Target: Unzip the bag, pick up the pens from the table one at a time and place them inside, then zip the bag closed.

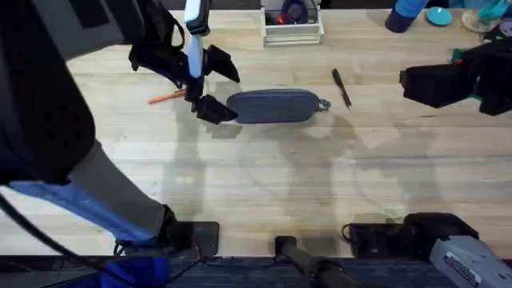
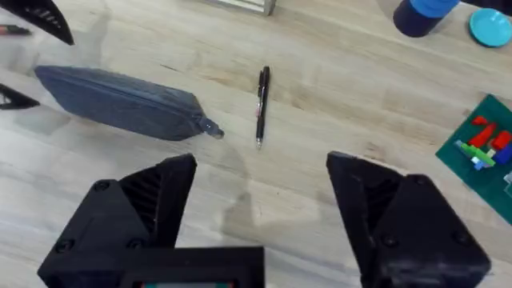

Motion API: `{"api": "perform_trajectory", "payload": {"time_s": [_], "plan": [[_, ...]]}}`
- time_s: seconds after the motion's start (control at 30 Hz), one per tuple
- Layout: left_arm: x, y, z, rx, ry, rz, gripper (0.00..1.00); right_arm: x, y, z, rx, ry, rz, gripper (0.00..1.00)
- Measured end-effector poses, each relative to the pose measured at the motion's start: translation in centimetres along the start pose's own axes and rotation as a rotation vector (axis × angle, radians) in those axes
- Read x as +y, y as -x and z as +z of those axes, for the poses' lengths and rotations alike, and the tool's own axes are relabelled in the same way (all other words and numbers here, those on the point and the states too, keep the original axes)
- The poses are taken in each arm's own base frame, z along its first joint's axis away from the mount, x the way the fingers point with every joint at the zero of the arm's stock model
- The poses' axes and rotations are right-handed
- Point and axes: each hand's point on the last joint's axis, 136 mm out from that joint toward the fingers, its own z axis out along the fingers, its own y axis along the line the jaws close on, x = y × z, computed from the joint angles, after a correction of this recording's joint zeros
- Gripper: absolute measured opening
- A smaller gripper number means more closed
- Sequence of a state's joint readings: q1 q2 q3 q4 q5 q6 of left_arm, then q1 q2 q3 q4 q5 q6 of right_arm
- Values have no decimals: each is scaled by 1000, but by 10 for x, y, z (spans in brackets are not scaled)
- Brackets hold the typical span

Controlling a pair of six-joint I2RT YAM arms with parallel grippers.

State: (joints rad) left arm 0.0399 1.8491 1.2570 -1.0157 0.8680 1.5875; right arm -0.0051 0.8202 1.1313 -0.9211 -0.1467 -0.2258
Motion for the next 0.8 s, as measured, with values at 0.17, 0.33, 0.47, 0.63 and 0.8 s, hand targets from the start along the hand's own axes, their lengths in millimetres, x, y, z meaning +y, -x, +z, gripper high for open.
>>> {"api": "perform_trajectory", "payload": {"time_s": [0.17,0.33,0.47,0.63,0.8], "plan": [[-1,-5,4,1,-15,-18,993,0,0,0,0,0,0,998],[0,-5,4,1,-15,-17,993,0,0,0,0,0,0,998],[-1,-5,4,1,-15,-16,820,0,0,0,0,0,0,998],[-1,-5,4,3,-16,-14,91,0,0,0,0,0,0,998],[-1,-5,5,4,-16,-10,43,0,0,0,0,0,0,998]]}}
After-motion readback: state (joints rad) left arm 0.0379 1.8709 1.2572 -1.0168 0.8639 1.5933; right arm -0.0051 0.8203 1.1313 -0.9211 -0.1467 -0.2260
